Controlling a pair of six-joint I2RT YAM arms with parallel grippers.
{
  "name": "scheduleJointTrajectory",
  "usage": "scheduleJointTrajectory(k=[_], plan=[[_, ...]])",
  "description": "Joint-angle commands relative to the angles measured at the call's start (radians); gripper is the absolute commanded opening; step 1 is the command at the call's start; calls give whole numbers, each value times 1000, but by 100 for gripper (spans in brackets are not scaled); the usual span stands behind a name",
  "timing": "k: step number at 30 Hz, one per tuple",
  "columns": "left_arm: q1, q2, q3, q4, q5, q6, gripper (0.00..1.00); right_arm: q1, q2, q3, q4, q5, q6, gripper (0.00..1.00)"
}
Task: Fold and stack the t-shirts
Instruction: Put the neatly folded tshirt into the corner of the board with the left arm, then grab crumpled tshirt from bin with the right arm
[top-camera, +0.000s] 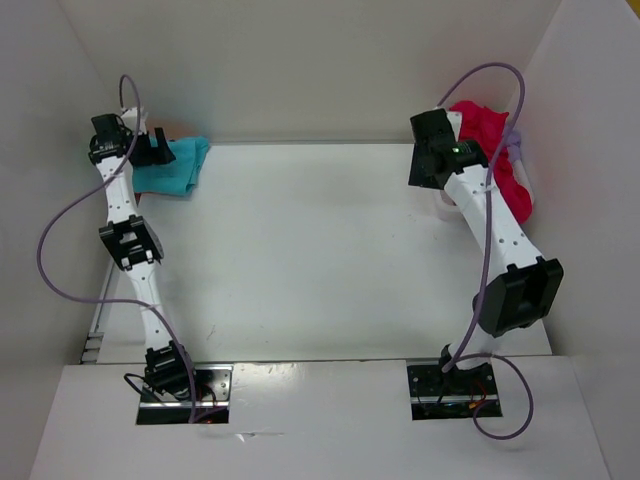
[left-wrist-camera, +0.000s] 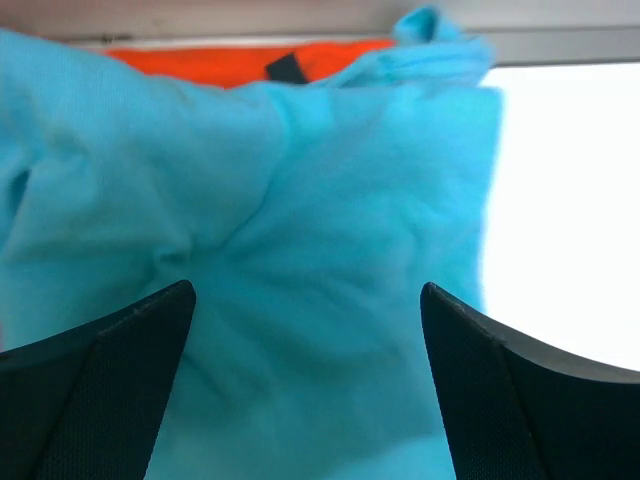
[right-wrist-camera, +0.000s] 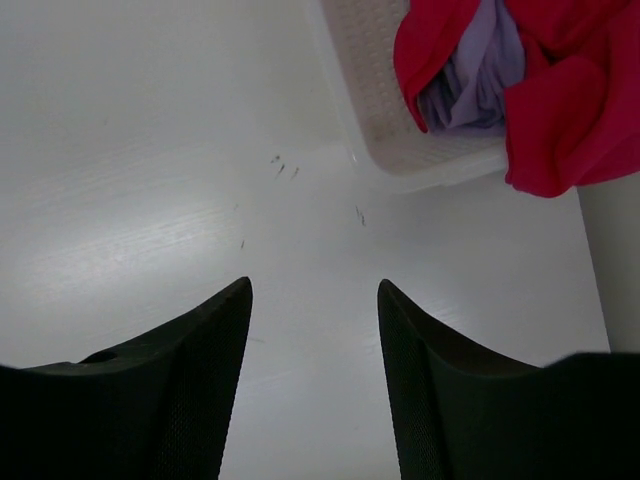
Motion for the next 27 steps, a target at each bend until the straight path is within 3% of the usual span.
scheduleJointTrajectory(k=[1, 4, 9, 12, 13, 15, 20, 23, 25, 27], plan=[[-20, -189, 43, -24, 80, -17, 100, -28, 37, 123, 20, 86, 15, 59], [-57, -281, 43, -50, 102, -8, 100, -134, 111, 223, 20, 65, 38, 71], [-150, -407, -13, -134, 124, 67, 100, -329, 299, 357, -18, 36, 72, 73], [-221, -416, -13, -236, 87, 159, 100, -390, 480, 540, -72, 25, 107, 74], [-269, -405, 3, -265, 77, 181, 100, -422, 532, 675, -95, 14, 119, 74], [-320, -393, 13, -338, 77, 237, 100, -449, 654, 811, -111, -4, 129, 74], [-458, -405, -82, -397, 266, 301, 100, -481, 809, 930, -100, -65, 118, 74], [-547, -405, -105, -397, 219, 324, 100, -490, 895, 990, -91, -92, 109, 74], [-589, -394, -105, -386, 162, 324, 100, -490, 932, 1002, -91, -121, 109, 66], [-629, -382, -95, -377, 130, 311, 100, -490, 958, 1011, -91, -130, 100, 49]])
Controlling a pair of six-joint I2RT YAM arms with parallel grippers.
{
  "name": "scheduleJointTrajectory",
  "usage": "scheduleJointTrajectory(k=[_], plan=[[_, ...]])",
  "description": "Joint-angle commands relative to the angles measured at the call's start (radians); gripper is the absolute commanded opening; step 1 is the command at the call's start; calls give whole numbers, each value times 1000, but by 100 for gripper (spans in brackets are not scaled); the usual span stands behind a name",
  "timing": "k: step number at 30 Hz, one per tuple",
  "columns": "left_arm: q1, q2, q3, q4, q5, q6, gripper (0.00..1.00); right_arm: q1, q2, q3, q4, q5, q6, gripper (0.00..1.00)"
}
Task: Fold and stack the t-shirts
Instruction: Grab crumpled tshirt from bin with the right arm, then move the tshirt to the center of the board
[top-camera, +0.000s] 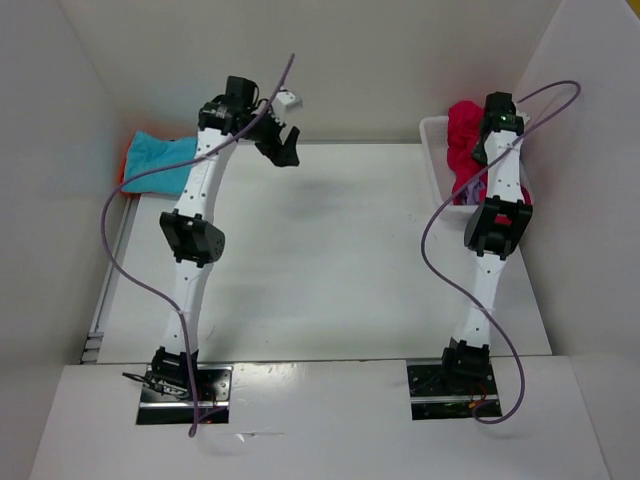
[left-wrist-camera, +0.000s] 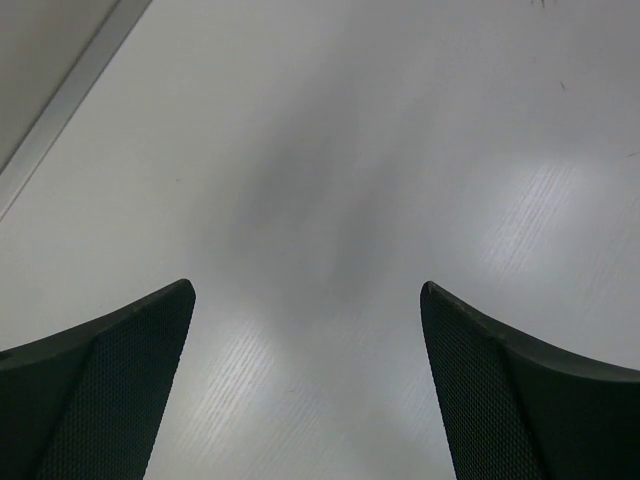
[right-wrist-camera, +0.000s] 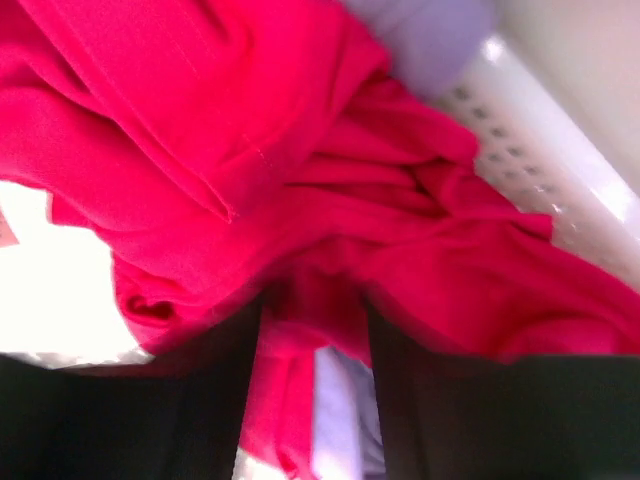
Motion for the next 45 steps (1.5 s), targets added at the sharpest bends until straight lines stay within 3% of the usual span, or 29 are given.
scheduleJointTrajectory(k=[1, 4, 23, 34, 38, 40, 45], plan=[[-33, -3, 17, 14, -28, 10, 100, -1, 37, 62, -21, -35, -7, 28], [-61, -3, -20, 25, -53, 10, 100, 8, 14, 63, -31, -10, -7, 0], [-108, -165, -204, 16, -21, 21, 100, 145, -495, 6, -22, 50, -7, 0], [-108, -296, -356, 56, 1, 1, 100, 177, -648, -23, -11, 87, -16, 0], [-108, -334, -423, 92, -34, -23, 100, 177, -713, -112, 20, 131, -47, 0], [-108, -366, -445, 103, -47, -33, 100, 177, -726, -98, -2, 56, -36, 0], [-108, -470, -586, 166, -110, -62, 100, 251, -759, -79, 9, 117, -52, 0]])
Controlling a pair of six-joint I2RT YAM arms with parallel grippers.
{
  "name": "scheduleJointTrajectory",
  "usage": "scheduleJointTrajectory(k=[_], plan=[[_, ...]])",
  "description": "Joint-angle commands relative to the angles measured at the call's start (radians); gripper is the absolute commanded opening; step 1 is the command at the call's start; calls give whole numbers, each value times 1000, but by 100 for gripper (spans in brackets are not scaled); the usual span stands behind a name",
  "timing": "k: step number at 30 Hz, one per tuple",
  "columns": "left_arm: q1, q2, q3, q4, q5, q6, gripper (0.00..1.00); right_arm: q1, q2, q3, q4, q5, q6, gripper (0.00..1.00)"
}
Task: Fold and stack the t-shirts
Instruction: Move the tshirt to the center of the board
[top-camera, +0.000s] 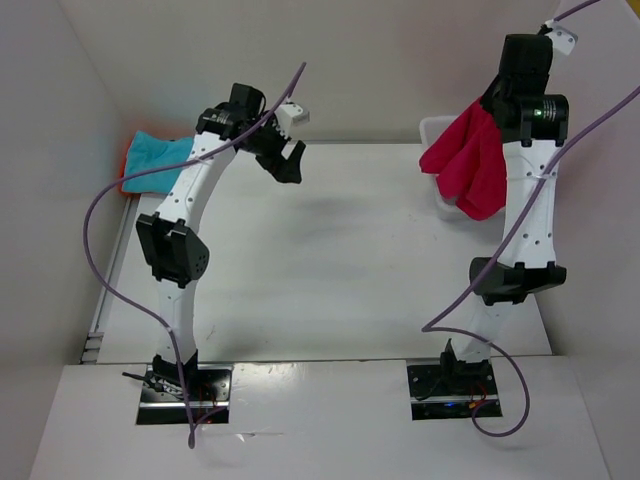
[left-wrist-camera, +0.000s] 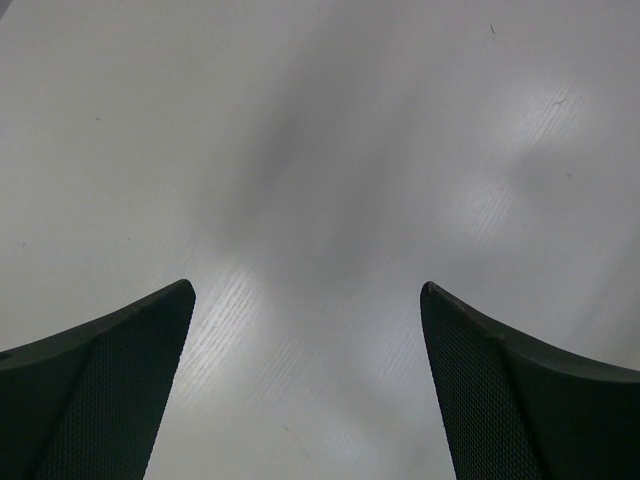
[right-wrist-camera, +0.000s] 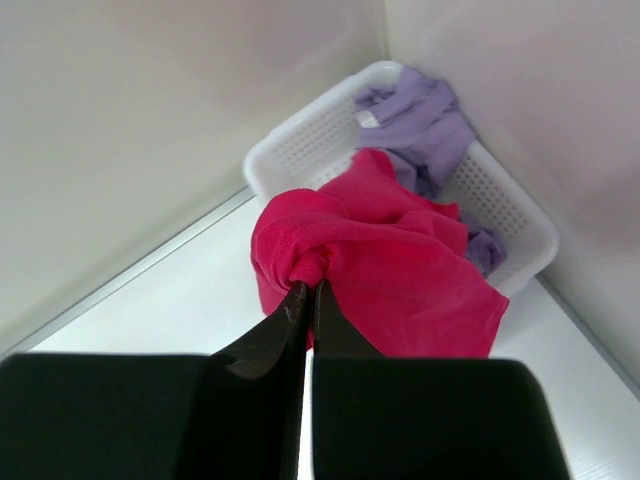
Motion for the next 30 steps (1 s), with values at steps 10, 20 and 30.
scheduleJointTrajectory(k=[10, 20, 30], plan=[[-3, -323, -415, 201, -99, -40, 100, 48, -189, -37, 81, 81, -34, 0], [-3, -424, -534, 237, -172, -31, 100, 93, -205, -29, 125, -121, -83, 0], [168, -548, -629, 313, -195, -84, 100, 679, -250, 83, 184, -174, -303, 0]])
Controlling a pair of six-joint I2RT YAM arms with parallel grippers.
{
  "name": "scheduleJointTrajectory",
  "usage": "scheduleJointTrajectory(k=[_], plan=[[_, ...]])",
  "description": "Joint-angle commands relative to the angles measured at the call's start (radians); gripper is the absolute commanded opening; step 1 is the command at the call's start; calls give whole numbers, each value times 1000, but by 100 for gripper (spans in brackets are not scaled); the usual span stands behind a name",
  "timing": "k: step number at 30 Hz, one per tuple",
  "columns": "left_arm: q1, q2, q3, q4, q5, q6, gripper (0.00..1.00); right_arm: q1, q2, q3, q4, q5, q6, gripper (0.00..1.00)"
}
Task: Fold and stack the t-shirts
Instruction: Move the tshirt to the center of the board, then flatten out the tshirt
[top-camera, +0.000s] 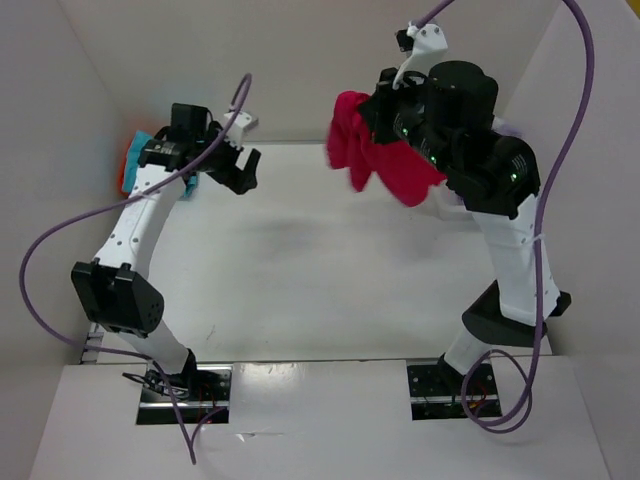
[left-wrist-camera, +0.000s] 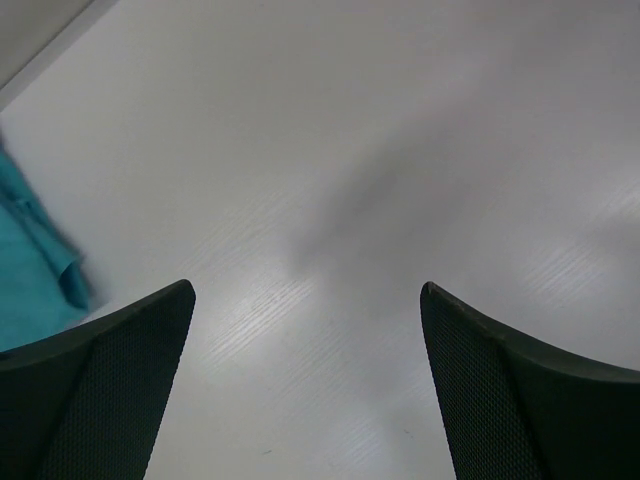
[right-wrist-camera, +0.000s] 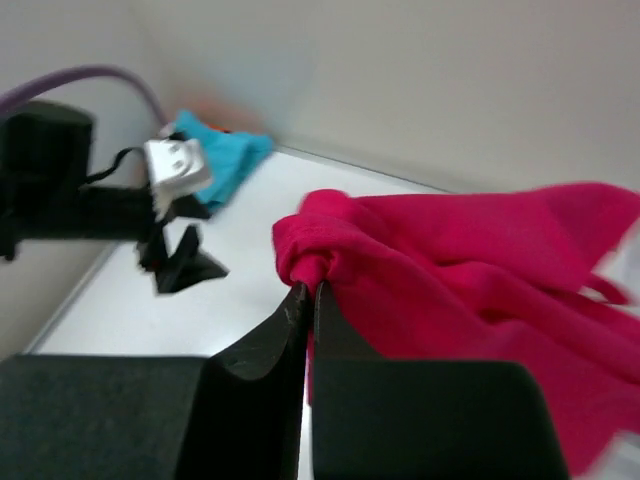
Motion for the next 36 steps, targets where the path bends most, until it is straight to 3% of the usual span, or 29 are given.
scheduleJointTrajectory(k=[1, 3, 7, 9, 12, 13, 14, 15, 17, 25, 29, 32, 36], plan=[[86, -78, -21, 59, -3, -43, 100, 27, -70, 50, 107, 63, -57, 0], [133, -100, -21, 59, -13, -52, 100, 27, -70, -5, 107, 147, -57, 0], [193, -141, 1, 33, -34, -43, 100, -5, -48, -252, 166, 162, -22, 0], [212, -150, 1, 33, -34, -34, 100, -55, -48, -422, 226, 53, -2, 0], [221, -150, -30, 33, -34, -25, 100, -114, -25, -607, 335, -115, 53, 9], [221, -150, -30, 33, -34, -25, 100, -141, -5, -636, 347, -136, 76, 19], [221, -160, -44, 33, -17, -25, 100, -153, 43, -674, 348, -150, 76, 66], [221, -160, -56, 33, -7, -14, 100, -163, 70, -685, 348, -150, 91, 77], [221, -160, -68, 23, 13, -2, 100, -175, 129, -694, 306, -95, 116, 86], [138, -170, -289, -53, -11, 167, 100, -115, -65, -959, 338, -191, 197, 84], [86, -193, -488, 47, -228, 167, 100, -54, -117, -1232, 369, -219, 307, 82], [86, -183, -597, 116, -301, 167, 100, 22, -128, -1354, 406, -190, 407, 82], [86, -131, -628, 148, -310, 115, 100, 35, -82, -1440, 406, -159, 547, 86]])
